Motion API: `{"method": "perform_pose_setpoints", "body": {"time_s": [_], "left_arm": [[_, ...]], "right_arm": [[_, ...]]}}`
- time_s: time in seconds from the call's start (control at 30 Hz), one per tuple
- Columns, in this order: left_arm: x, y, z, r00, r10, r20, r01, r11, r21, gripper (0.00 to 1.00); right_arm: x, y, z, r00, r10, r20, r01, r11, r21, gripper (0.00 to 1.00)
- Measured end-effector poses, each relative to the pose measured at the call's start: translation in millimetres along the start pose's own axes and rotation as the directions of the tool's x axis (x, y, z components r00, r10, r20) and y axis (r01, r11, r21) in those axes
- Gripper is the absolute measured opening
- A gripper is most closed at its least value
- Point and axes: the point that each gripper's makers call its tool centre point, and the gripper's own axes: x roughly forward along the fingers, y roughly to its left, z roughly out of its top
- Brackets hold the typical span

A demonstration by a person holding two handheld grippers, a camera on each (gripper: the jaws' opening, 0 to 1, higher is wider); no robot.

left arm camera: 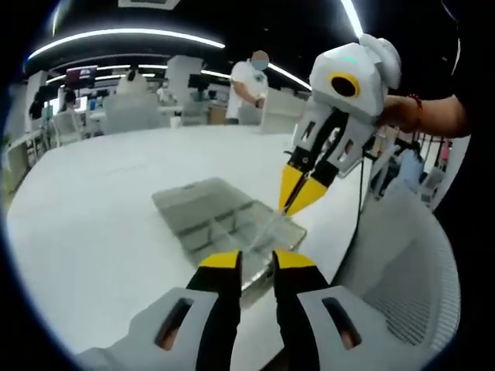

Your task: Insert the divider into the dual guide fixture by aligning both edges with the guide slots and pushing it downward to the bottom, including one-sided entry, uneven engagement, binding, and posture correction.

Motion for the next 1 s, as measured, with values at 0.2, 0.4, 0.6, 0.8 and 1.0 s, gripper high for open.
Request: {"method": "perform_pose_setpoints", "body": {"time_s": [0.2, 0.4, 0.6, 0.8, 1.0], "left_arm": [[0, 1.4, -1.4, 1.0, 0.005, 0.005, -0.005, 1.0, -0.01, 0.21], [2, -1.3, -4.1, 1.0, 0.002, 0.009, -0.002, 1.0, -0.025, 0.23], [3, 0.1, -3.4, 1.0, 0.007, 0.01, -0.007, 0.999, -0.032, 0.27], [5, 2.3, -1.8, 1.0, 0.02, 0.013, -0.019, 0.999, -0.037, 0.3], [4, 4.8, -3.4, 0.999, 0.031, 0.011, -0.031, 0.998, -0.049, 0.31]], "right_arm": [[-2, -10, -1.4, 1.0, 0.006, -0.014, -0.005, 0.999, 0.033, 0.0], [-4, -20, -7.7, 1.0, 0.001, -0.012, 0.0, 0.997, 0.074, 0.0], [-6, -27, -16.4, 1.0, 0.009, -0.001, -0.008, 0.992, 0.13, 0.0], [0, -28, -26.0, 0.999, 0.035, -0.013, -0.033, 0.989, 0.147, 0.0], [5, -29, -29.4, 0.999, 0.046, -0.019, -0.043, 0.99, 0.137, 0.0]]}}
